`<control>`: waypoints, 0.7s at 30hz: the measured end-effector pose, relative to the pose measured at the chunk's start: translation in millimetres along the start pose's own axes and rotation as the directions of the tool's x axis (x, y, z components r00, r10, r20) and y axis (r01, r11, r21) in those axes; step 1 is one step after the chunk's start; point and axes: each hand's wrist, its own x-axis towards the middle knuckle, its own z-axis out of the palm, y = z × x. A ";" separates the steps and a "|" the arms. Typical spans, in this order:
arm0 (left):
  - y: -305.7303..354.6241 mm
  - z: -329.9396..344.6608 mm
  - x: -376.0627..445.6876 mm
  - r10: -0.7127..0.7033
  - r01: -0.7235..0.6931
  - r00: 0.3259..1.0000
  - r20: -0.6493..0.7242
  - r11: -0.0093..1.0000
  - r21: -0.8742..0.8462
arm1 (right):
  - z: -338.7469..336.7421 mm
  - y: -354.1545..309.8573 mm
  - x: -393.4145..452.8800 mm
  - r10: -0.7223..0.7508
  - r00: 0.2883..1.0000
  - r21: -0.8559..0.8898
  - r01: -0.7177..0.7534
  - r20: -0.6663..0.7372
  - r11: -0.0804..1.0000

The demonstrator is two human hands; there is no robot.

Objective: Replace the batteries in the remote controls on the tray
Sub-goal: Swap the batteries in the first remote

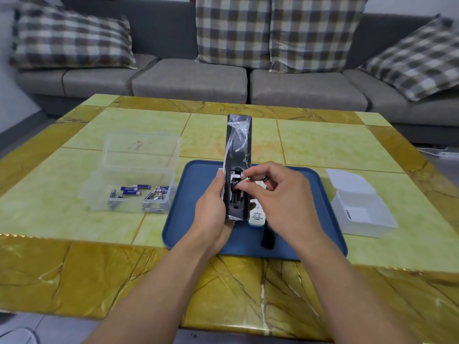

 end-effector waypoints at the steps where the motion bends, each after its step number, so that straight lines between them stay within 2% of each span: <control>1: -0.7 0.8 0.1 -0.007 0.007 1.000 0.003 1.000 -0.009 | -0.1 0.8 -1.0 -0.013 1.000 -0.001 0.013 0.001 1.000; 6: -1.2 -1.2 1.9 -0.016 0.016 1.000 0.014 0.999 -0.030 | 3.7 7.5 -9.5 -0.094 0.995 -0.099 0.095 0.019 0.991; 9: 1.1 -3.4 0.3 -0.031 0.030 0.999 -0.012 0.998 -0.046 | 4.2 12.3 -13.7 -0.132 0.985 -0.122 0.145 0.113 0.982; 13: 3.5 -7.1 -0.9 -0.035 0.035 0.999 -0.022 0.999 -0.021 | 6.2 13.0 -16.8 -0.112 0.977 -0.093 0.131 0.181 0.987; 17: -1.1 -7.8 -7.1 -0.028 0.027 1.000 0.004 0.999 0.047 | 8.7 9.4 -14.5 -0.109 0.982 -0.107 0.126 0.157 0.986; 21: -2.9 -8.1 -11.0 -0.024 0.022 0.999 0.033 0.997 0.075 | 10.0 1.9 -15.4 -0.039 0.992 -0.168 0.058 0.116 0.984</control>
